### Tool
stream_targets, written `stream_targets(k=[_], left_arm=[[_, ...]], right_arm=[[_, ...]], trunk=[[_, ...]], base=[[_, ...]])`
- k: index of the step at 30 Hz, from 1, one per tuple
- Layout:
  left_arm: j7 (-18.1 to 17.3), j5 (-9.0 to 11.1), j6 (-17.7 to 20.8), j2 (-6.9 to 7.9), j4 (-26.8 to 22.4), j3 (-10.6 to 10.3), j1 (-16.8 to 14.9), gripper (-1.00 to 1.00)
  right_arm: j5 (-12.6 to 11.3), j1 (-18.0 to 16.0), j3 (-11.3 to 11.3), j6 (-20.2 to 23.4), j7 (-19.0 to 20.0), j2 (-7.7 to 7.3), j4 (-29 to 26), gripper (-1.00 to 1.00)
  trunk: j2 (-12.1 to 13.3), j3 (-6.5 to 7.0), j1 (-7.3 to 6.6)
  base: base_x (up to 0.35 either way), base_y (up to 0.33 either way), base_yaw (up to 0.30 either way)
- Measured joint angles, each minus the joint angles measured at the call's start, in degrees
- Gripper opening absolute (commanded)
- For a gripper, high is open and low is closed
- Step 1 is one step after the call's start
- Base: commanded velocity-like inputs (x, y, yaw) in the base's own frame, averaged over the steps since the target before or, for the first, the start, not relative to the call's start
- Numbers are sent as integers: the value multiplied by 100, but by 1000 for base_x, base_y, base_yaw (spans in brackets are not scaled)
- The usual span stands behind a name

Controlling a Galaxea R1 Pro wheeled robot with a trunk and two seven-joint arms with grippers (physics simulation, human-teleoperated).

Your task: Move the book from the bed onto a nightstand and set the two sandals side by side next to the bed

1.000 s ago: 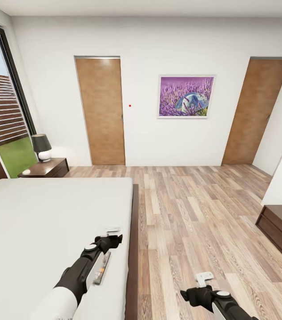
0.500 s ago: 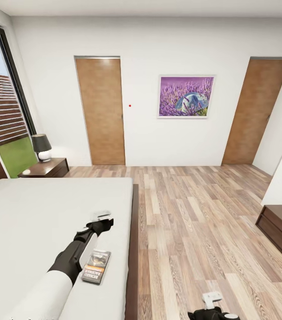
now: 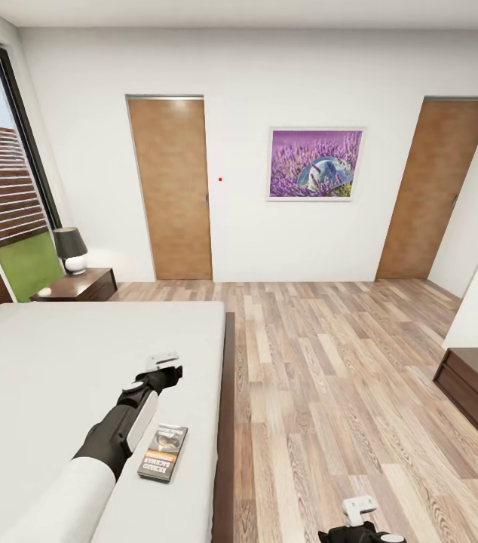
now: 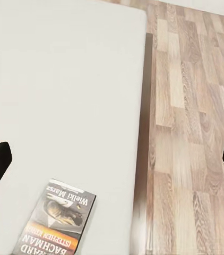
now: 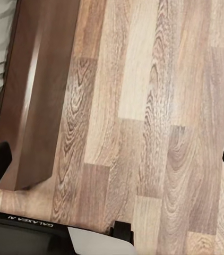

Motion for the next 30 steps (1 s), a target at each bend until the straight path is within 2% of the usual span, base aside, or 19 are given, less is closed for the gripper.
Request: stream_targets(k=[6,12,30], left_arm=[[177,-4,38,2,-565,-14,24,100],[239,-5,53,4,-865,-21,32,100],[293,-13,13,5,-978,-40,35,100]], right_arm=[[6,0,6,-6,11,9,-5,100],[9,0,4,-10,0,13,-6,100],[10,0,-2,-14,-18,52,-3,100]], trunk=[[0,0,0],[0,0,0],[0,0,0]], base=[[0,0,0],[0,0,0],[0,0,0]])
